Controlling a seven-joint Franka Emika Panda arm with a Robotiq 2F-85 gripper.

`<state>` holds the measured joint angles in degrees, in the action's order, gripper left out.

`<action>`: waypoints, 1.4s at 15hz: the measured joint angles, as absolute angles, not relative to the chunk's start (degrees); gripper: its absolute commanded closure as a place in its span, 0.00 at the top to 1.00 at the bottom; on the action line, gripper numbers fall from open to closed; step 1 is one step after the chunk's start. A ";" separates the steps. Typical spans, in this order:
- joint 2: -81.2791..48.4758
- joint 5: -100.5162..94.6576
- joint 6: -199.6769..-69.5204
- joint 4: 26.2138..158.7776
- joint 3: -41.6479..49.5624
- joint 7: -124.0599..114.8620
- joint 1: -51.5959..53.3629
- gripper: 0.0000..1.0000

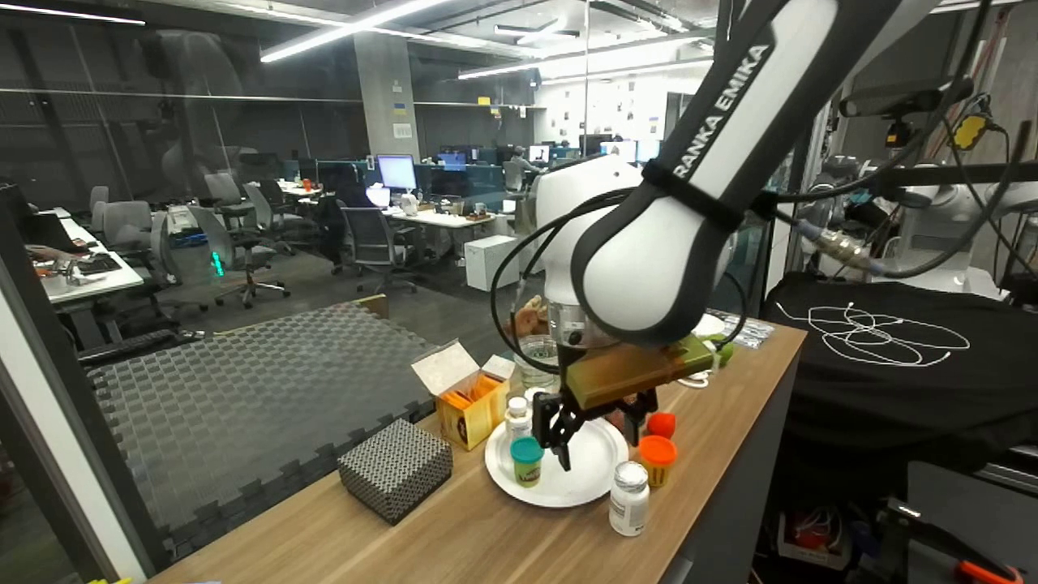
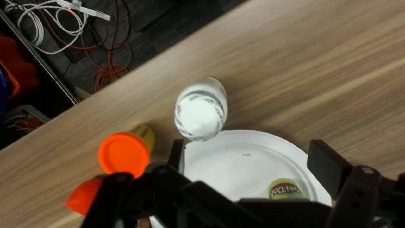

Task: Put the left clear cup in the clear cup near the moose, then put the bottles and orange plushie surrounding the white plate on the white plate

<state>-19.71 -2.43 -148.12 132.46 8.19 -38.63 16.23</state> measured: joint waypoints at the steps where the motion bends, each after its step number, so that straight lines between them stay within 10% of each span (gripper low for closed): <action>1: -17.33 -3.23 -148.13 135.04 8.15 -38.65 16.18 1.00; 21: -18.38 1.75 -157.33 141.67 0.07 -18.33 6.34 1.00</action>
<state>-18.38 1.75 -157.33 141.67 0.07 -18.33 6.34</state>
